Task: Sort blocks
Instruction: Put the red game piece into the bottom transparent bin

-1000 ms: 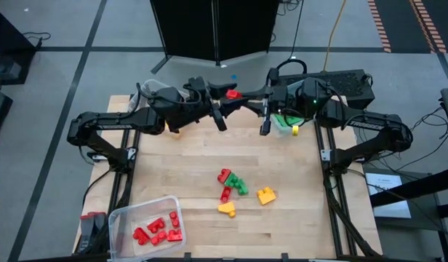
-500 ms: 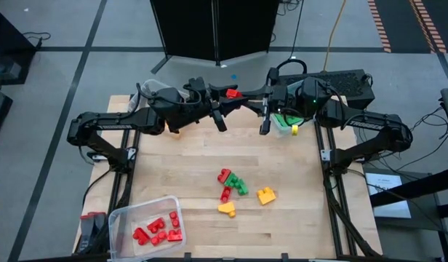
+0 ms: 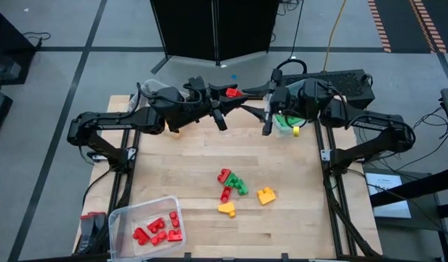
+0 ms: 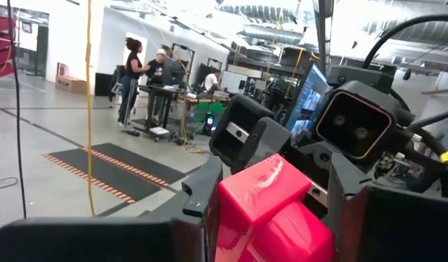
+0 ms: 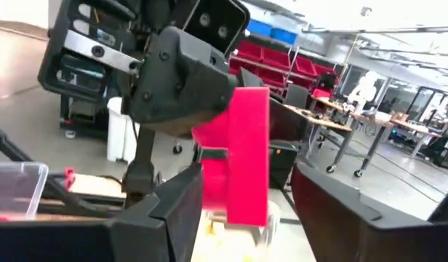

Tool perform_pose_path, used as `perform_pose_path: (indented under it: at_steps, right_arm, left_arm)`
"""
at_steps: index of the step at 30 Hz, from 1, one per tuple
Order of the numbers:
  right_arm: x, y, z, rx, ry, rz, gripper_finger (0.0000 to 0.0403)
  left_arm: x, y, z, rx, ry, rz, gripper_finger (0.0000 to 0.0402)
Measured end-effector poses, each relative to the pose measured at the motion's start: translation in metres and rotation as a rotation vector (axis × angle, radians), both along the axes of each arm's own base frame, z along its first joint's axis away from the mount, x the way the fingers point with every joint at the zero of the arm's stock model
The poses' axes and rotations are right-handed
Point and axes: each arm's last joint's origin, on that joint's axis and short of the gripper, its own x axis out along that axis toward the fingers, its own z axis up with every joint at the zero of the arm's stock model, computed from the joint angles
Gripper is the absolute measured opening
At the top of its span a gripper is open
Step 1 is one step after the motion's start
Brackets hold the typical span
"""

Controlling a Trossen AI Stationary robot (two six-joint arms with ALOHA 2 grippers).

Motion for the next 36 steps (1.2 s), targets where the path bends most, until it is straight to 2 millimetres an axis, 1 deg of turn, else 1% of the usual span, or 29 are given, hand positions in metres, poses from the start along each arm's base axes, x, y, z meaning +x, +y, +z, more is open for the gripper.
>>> perform_pose_path:
  at_steps: [4,9,14,18,20,23,27,33,36]
  right_arm:
    - [-0.009,0.001,-0.003,0.006,0.075,-0.003,0.0199]
    - [-0.025,0.004,-0.01,0.027,0.205,-0.003,0.0194]
    - [-0.044,0.007,-0.015,0.051,0.313,-0.006,0.0194]
    - [-0.056,0.009,-0.016,0.086,0.355,-0.01,0.0194]
    - [-0.062,0.009,-0.016,0.099,0.369,-0.012,0.0194]
    - [-0.066,0.01,-0.016,0.111,0.385,-0.013,0.0194]
    - [-0.066,0.01,-0.017,0.111,0.392,-0.013,0.0194]
    - [-0.064,0.01,-0.018,0.113,0.399,-0.013,0.0194]
    - [-0.063,0.01,-0.019,0.113,0.4,-0.01,0.0194]
  left_arm:
    - [0.0,0.0,-0.002,-0.001,0.022,0.0,0.0107]
    - [-0.007,0.0,0.0,-0.003,0.059,0.001,0.0107]
    - [-0.025,-0.004,0.002,-0.035,0.145,-0.011,0.0106]
    - [-0.048,-0.018,-0.001,-0.144,0.269,-0.087,0.0106]
    - [-0.062,-0.03,-0.006,-0.232,0.359,-0.164,0.0106]
    - [-0.085,-0.054,-0.015,-0.386,0.517,-0.339,0.0106]
    - [-0.106,-0.096,-0.025,-0.563,0.686,-0.498,0.0106]
    - [-0.132,-0.164,-0.046,-0.733,0.922,-0.601,0.0106]
    - [-0.144,-0.195,-0.055,-0.773,1.01,-0.639,0.0106]
